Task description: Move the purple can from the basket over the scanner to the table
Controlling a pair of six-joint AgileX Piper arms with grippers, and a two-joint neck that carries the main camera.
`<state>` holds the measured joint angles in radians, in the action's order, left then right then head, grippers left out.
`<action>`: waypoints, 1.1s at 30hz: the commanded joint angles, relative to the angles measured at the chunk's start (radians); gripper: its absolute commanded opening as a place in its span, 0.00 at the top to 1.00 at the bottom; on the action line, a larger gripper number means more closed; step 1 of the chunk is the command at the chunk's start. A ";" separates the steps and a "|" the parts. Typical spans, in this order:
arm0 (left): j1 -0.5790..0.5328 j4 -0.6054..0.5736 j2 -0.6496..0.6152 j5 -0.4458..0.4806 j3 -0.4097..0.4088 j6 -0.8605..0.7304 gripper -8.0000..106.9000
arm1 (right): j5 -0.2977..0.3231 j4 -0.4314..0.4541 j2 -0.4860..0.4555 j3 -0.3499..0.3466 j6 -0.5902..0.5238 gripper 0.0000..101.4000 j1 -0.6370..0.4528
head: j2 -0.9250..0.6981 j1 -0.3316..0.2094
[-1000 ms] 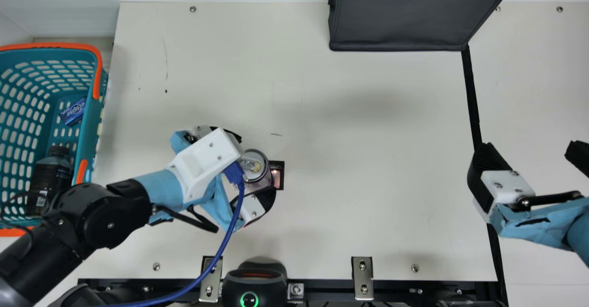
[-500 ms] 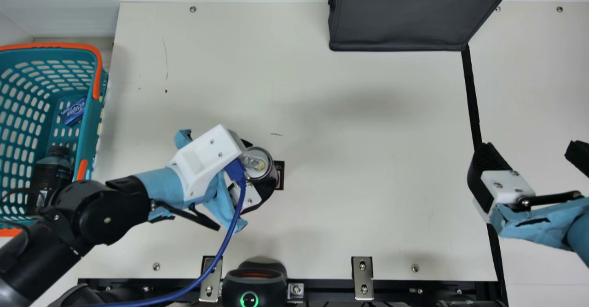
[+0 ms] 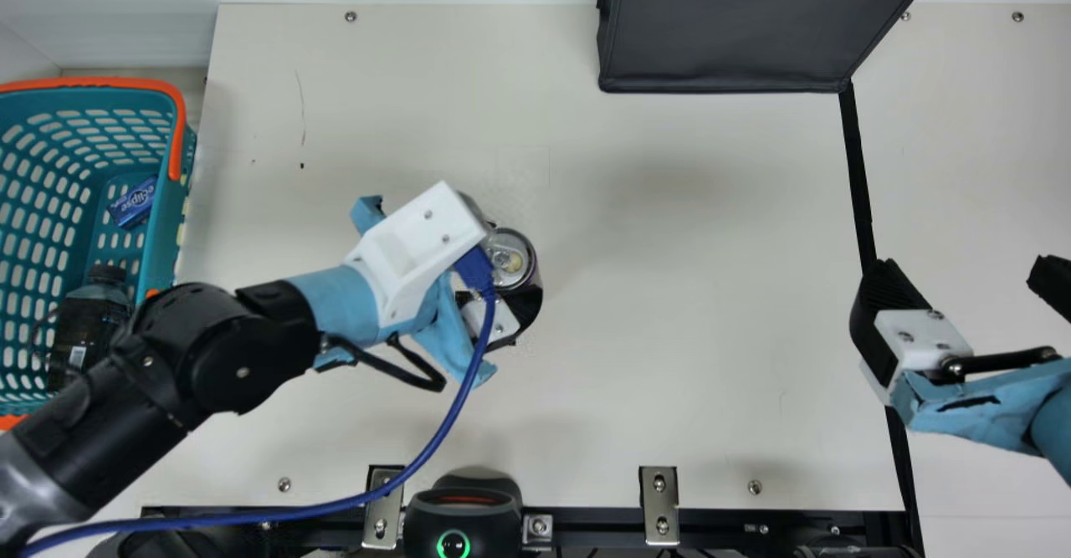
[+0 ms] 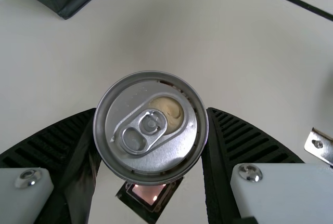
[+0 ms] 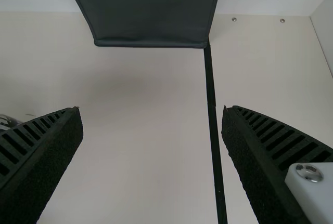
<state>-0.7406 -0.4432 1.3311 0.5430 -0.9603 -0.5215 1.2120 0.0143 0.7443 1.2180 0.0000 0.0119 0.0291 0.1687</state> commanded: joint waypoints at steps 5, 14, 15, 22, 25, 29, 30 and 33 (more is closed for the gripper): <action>-0.030 0.056 0.082 -0.001 -0.086 0.089 1.00 | 0.000 0.000 0.000 0.000 0.000 0.06 0.000 | -0.002 -0.030; -0.072 0.111 0.195 -0.021 -0.168 0.194 1.00 | 0.000 0.000 0.000 0.000 0.000 0.06 0.000 | -0.002 -0.030; -0.076 0.116 0.206 -0.026 -0.174 0.205 1.00 | 0.000 0.000 0.000 0.000 0.000 0.06 0.000 | -0.002 -0.030; -0.102 0.139 0.266 -0.062 -0.197 0.272 1.00 | 0.000 0.000 0.000 0.000 0.000 0.06 0.000 | -0.002 -0.030; -0.110 0.142 0.285 -0.075 -0.203 0.293 1.00 | 0.000 0.000 0.000 0.000 0.000 0.06 0.000 | -0.002 -0.030; -0.117 0.141 0.302 -0.088 -0.206 0.309 0.88 | 0.000 0.000 0.000 0.000 0.000 0.06 0.000 | -0.002 -0.030; -0.118 0.138 0.306 -0.090 -0.206 0.311 0.85 | 0.000 0.000 0.000 0.000 0.000 0.06 0.000 | -0.002 -0.030; -0.119 0.125 0.315 -0.095 -0.207 0.309 0.77 | 0.000 0.000 0.000 0.000 0.000 0.06 0.000 | -0.002 -0.030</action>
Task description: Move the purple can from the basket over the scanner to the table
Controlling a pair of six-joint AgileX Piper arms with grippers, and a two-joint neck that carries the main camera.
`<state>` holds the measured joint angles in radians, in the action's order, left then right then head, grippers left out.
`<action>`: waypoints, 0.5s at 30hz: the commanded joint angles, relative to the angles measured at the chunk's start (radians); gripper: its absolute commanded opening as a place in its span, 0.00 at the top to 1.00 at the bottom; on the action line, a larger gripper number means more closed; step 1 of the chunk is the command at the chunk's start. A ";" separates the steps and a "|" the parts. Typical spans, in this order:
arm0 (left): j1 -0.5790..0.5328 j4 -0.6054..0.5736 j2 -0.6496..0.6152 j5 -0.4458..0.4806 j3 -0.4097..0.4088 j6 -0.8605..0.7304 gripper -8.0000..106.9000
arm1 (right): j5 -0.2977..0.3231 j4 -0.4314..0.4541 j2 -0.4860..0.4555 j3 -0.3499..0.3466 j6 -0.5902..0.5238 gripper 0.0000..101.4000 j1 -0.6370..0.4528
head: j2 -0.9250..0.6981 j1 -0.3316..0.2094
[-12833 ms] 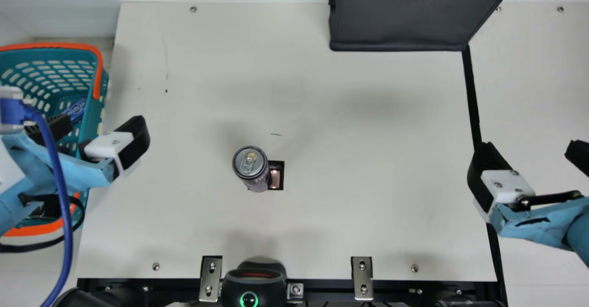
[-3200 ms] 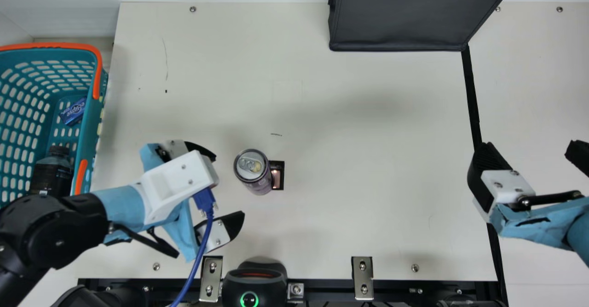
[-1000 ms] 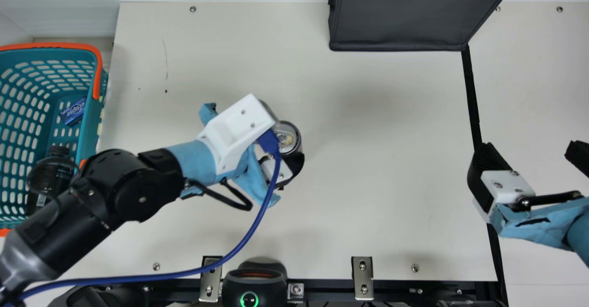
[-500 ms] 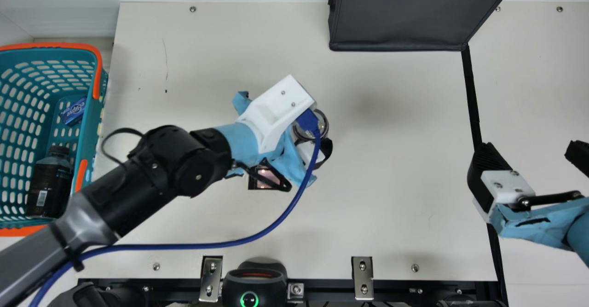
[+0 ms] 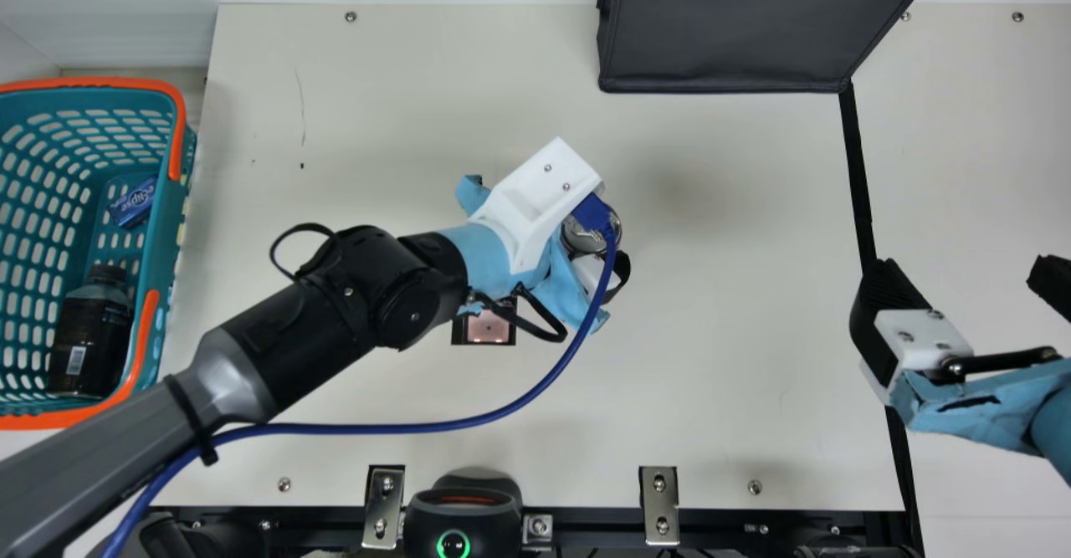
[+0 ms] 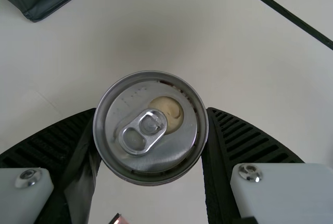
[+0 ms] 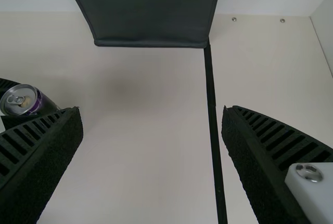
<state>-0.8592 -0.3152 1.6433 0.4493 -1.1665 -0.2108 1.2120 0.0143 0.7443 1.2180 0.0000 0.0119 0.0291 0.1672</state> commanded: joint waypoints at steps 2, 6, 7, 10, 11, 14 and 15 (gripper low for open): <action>-0.001 -0.011 0.007 -0.003 -0.001 -0.003 0.71 | -0.001 0.000 0.000 0.000 0.000 0.06 0.000 | -0.002 -0.029; 0.000 -0.025 0.013 -0.006 0.000 -0.008 0.59 | -0.001 0.000 0.000 0.000 0.000 0.06 0.000 | -0.002 -0.029; 0.000 -0.028 0.015 -0.006 0.000 -0.009 0.56 | -0.001 0.000 0.000 0.000 0.000 0.06 0.000 | -0.002 -0.029; 0.001 -0.036 0.018 -0.005 0.001 -0.012 0.48 | -0.001 0.000 0.000 0.000 0.000 0.06 0.000 | -0.002 -0.029; 0.001 -0.037 0.019 -0.005 0.001 -0.012 0.45 | -0.001 0.000 0.000 0.000 0.000 0.06 0.000 | -0.002 -0.029; 0.003 -0.047 0.019 -0.002 0.001 -0.015 0.36 | -0.001 0.000 0.000 0.000 0.000 0.06 0.000 | -0.002 -0.029; 0.004 -0.053 0.017 -0.001 0.001 -0.017 0.33 | -0.001 0.000 0.000 0.000 0.000 0.06 0.000 | -0.002 -0.029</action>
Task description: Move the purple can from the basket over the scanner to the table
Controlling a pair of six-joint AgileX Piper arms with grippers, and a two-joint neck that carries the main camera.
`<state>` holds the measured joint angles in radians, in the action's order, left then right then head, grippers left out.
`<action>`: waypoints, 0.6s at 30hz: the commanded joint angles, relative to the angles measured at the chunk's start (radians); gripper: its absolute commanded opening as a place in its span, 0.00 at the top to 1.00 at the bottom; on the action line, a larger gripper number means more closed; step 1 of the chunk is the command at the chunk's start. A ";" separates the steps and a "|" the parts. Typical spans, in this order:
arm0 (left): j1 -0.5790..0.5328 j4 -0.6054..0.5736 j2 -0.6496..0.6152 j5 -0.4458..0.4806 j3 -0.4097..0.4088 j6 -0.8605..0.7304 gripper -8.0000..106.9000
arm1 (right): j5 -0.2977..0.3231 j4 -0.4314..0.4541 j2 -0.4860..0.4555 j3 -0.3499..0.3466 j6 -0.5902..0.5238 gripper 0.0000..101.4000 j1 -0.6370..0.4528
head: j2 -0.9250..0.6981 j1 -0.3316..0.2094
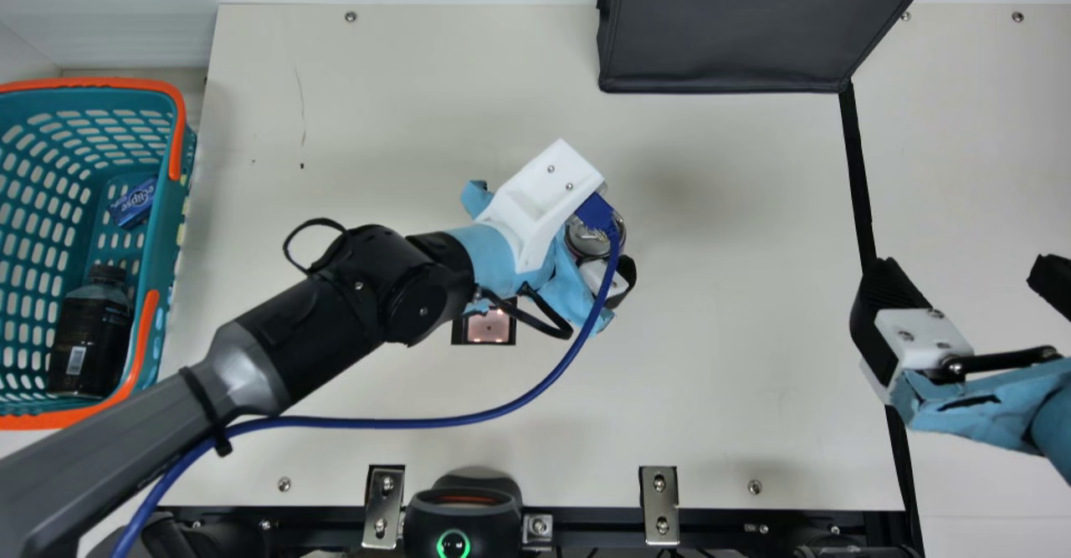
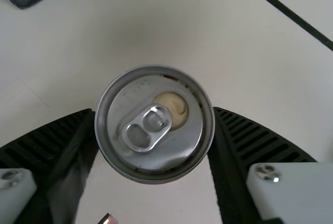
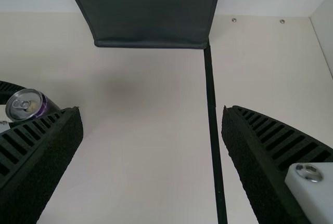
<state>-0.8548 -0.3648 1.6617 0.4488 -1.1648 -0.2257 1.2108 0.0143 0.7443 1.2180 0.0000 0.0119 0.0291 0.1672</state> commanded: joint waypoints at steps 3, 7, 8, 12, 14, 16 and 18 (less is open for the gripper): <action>0.005 -0.031 -0.010 0.003 -0.002 -0.014 0.24 | 0.000 0.000 0.000 0.000 0.000 0.06 0.000 | -0.002 -0.029; 0.020 -0.114 -0.035 0.014 -0.005 -0.058 0.15 | 0.000 0.000 0.000 0.000 0.000 0.06 0.000 | -0.002 -0.029; 0.026 -0.145 -0.043 0.019 -0.006 -0.076 0.15 | 0.000 0.000 0.000 0.000 0.000 0.06 0.000 | -0.002 -0.029; 0.064 -0.281 -0.086 0.050 -0.005 -0.161 0.15 | 0.000 0.000 0.000 0.000 0.000 0.06 0.000 | -0.002 -0.029; 0.093 -0.345 -0.112 0.070 -0.001 -0.205 0.15 | 0.000 0.000 0.000 0.000 0.000 0.06 0.000 | -0.002 -0.029; 0.126 -0.394 -0.139 0.091 0.009 -0.244 0.15 | 0.000 0.000 0.000 0.000 0.000 0.06 0.000 | -0.002 -0.029; 0.165 -0.435 -0.169 0.118 0.023 -0.282 0.15 | 0.000 0.000 0.000 0.000 0.000 0.06 0.000 | -0.002 -0.029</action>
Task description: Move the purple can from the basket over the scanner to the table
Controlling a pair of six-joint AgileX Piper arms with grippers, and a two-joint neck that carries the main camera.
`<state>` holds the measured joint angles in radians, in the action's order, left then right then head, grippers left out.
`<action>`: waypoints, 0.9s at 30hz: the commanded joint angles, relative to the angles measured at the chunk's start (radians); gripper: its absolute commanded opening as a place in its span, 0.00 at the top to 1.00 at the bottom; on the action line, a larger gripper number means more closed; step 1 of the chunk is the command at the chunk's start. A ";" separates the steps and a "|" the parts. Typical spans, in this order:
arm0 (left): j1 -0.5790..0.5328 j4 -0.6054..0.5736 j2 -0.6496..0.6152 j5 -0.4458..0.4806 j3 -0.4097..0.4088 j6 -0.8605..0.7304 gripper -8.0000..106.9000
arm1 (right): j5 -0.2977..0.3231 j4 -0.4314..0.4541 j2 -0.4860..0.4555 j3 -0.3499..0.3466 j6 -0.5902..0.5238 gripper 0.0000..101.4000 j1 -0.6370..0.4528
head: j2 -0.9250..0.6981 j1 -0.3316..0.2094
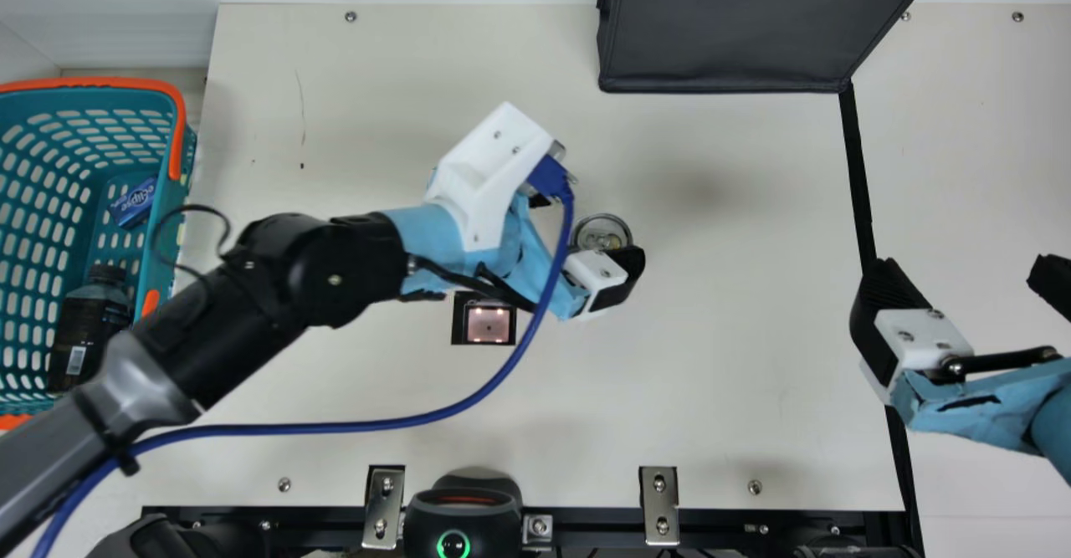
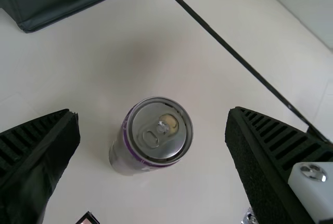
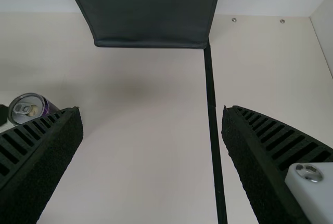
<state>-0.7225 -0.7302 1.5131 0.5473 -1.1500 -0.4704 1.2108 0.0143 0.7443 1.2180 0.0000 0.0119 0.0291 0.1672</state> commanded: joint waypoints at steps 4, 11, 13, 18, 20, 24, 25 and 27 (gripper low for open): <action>0.123 -0.116 -0.084 0.106 0.039 -0.093 0.15 | 0.000 0.000 0.000 0.000 0.000 0.06 0.000 | -0.002 -0.029; 0.283 -0.062 -0.229 0.245 0.081 -0.093 0.15 | 0.000 0.000 0.000 0.000 0.000 0.06 0.000 | -0.002 -0.029; 0.320 -0.015 -0.273 0.278 0.081 -0.073 0.15 | 0.000 0.000 0.000 0.000 0.000 0.06 0.000 | -0.002 -0.029; 0.398 0.144 -0.383 0.342 0.062 0.003 0.15 | 0.000 0.000 0.000 0.000 0.000 0.06 0.000 | -0.002 -0.029; 0.423 0.216 -0.426 0.365 0.048 0.037 0.15 | 0.000 0.000 0.000 0.000 0.000 0.06 0.000 | -0.002 -0.029; 0.467 0.375 -0.504 0.414 0.017 0.113 0.15 | 0.000 0.000 0.000 0.000 0.000 0.06 0.000 | -0.002 -0.029; 0.477 0.413 -0.521 0.428 0.009 0.132 0.15 | 0.000 0.000 0.000 0.000 0.000 0.06 0.000 | -0.002 -0.029; 0.496 0.482 -0.553 0.454 -0.004 0.165 0.15 | 0.000 0.000 0.000 0.000 0.000 0.06 0.000 | -0.002 -0.029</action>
<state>-0.2350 -0.3676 0.9894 0.9843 -1.1472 -0.3359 1.2108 0.0143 0.7443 1.2180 0.0000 0.0119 0.0291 0.1687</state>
